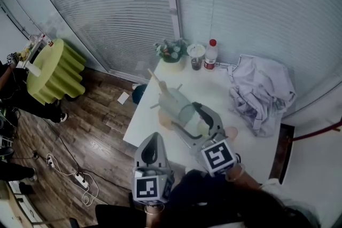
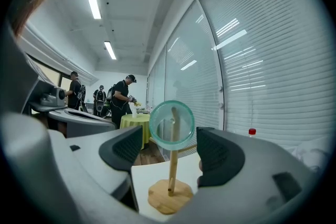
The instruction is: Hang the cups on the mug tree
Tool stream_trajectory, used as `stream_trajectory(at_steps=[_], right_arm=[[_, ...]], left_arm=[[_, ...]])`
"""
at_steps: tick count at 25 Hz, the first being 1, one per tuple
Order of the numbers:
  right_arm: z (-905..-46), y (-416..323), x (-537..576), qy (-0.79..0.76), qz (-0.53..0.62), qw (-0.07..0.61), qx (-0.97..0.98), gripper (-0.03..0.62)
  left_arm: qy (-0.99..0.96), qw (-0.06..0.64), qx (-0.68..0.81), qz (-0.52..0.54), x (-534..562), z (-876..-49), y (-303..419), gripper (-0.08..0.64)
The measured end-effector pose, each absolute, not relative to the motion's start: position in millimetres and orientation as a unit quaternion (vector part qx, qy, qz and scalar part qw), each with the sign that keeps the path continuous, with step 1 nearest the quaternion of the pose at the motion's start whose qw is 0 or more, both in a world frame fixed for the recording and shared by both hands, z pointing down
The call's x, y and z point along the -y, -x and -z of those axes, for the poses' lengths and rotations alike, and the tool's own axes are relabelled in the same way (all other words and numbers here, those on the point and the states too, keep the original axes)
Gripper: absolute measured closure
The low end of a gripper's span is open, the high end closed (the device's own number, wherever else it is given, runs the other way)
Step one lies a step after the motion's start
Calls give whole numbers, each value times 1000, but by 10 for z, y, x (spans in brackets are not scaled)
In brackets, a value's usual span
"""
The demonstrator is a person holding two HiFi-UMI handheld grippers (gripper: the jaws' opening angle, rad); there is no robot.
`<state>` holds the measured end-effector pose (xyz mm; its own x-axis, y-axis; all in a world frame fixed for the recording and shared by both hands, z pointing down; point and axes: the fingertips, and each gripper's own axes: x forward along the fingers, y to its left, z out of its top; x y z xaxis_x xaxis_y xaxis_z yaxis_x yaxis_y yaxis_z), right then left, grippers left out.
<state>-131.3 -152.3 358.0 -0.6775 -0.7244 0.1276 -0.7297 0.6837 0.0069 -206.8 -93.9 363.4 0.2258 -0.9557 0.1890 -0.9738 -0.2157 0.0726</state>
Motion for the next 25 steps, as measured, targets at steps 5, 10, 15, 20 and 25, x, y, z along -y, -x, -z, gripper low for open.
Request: stream_trajectory(at_steps=[5, 10, 15, 20, 25], right_arm=[[-3612, 1248, 1466, -402, -34, 57, 913, 279], [-3575, 1209, 1384, -398, -65, 34, 914, 281], [-3571, 1128, 1305, -404, -58, 40, 912, 293], [-3548, 1051, 1216, -410, -54, 39, 910, 320], [-3521, 979, 1118, -412, -50, 36, 909, 362]], left_arm=[[-782, 87, 615, -51, 871, -3624, 2018, 558], [-786, 84, 610, -52, 785, -3613, 1949, 558], [-784, 83, 613, -49, 705, -3597, 1931, 558], [-786, 82, 610, -47, 618, -3584, 1850, 558], [-788, 82, 609, -44, 522, -3576, 1775, 558]])
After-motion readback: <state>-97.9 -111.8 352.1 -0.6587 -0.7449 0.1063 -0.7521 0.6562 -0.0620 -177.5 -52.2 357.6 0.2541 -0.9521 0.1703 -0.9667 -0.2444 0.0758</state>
